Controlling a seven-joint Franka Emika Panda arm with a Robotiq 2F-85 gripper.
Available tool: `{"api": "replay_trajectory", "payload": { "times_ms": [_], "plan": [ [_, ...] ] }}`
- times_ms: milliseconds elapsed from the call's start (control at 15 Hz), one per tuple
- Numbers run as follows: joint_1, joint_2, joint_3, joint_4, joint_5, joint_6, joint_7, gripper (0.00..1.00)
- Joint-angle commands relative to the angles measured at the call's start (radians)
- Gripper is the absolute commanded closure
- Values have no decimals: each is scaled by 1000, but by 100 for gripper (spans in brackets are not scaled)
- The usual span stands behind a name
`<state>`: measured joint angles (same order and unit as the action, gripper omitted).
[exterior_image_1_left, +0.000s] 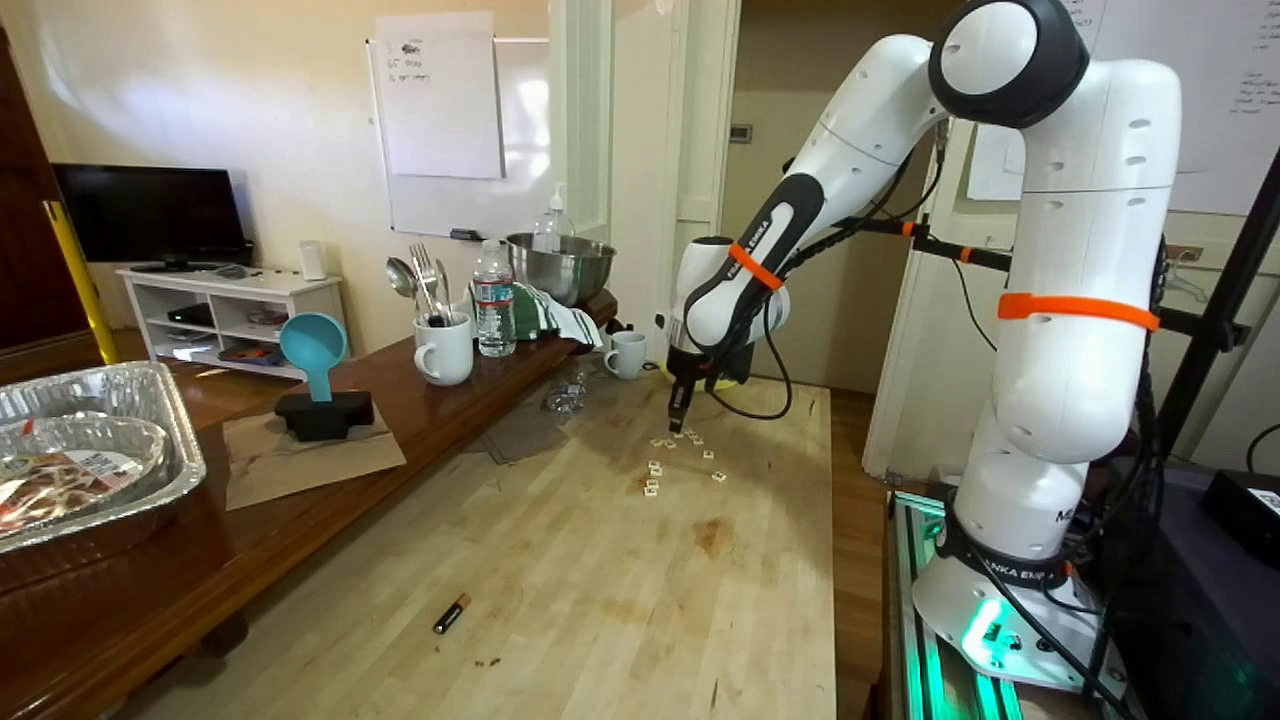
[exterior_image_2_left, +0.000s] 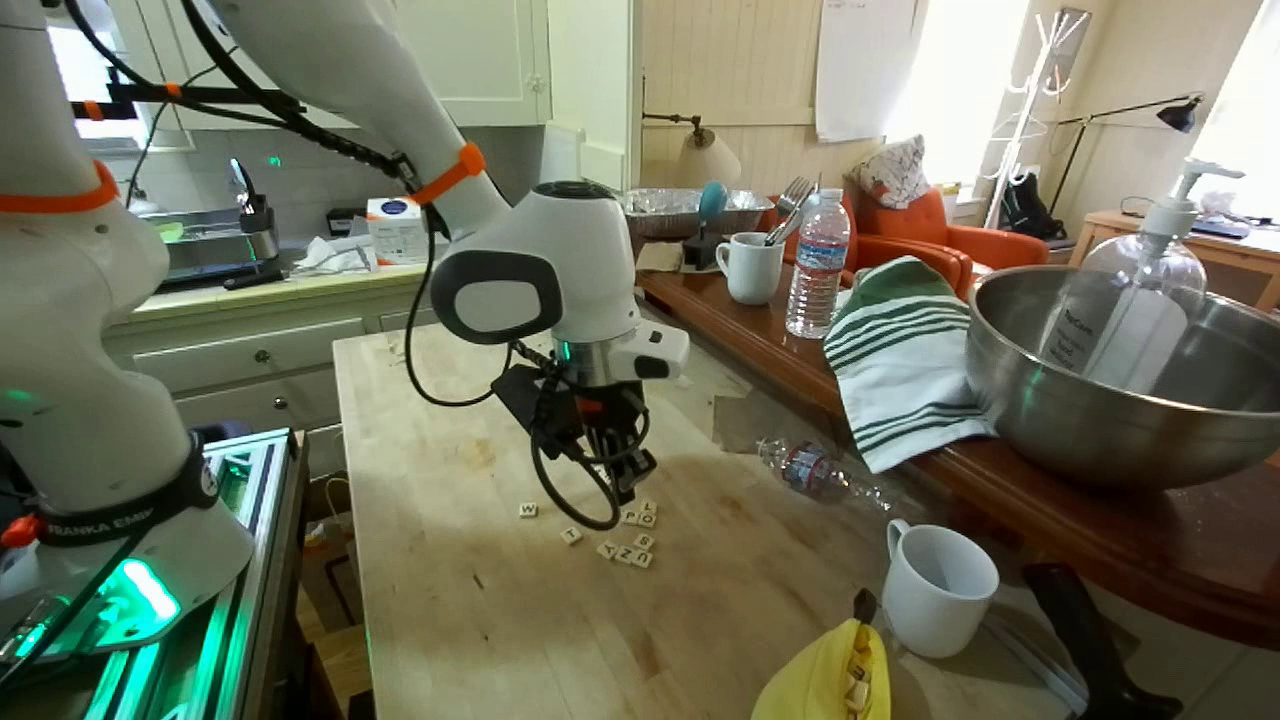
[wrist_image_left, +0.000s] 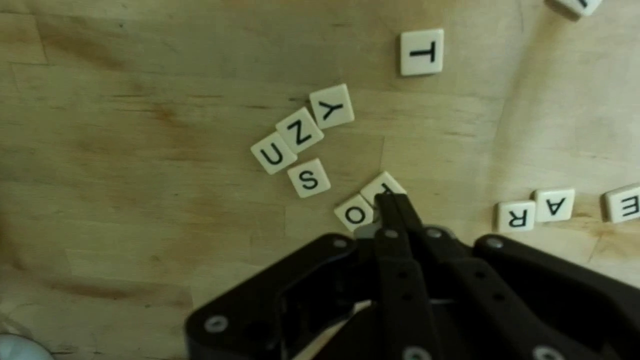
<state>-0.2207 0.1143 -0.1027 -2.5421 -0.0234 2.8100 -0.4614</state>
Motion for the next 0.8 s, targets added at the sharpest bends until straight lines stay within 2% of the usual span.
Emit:
{"api": "replay_trajectory", "payload": {
  "times_ms": [0, 333, 733],
  "plan": [
    [5, -49, -13, -63, -68, -40, -65, 100],
    [2, -64, -27, -112, -160, -39, -197, 100],
    [0, -63, -75, -132, -353, 19, -229, 100]
  ]
}}
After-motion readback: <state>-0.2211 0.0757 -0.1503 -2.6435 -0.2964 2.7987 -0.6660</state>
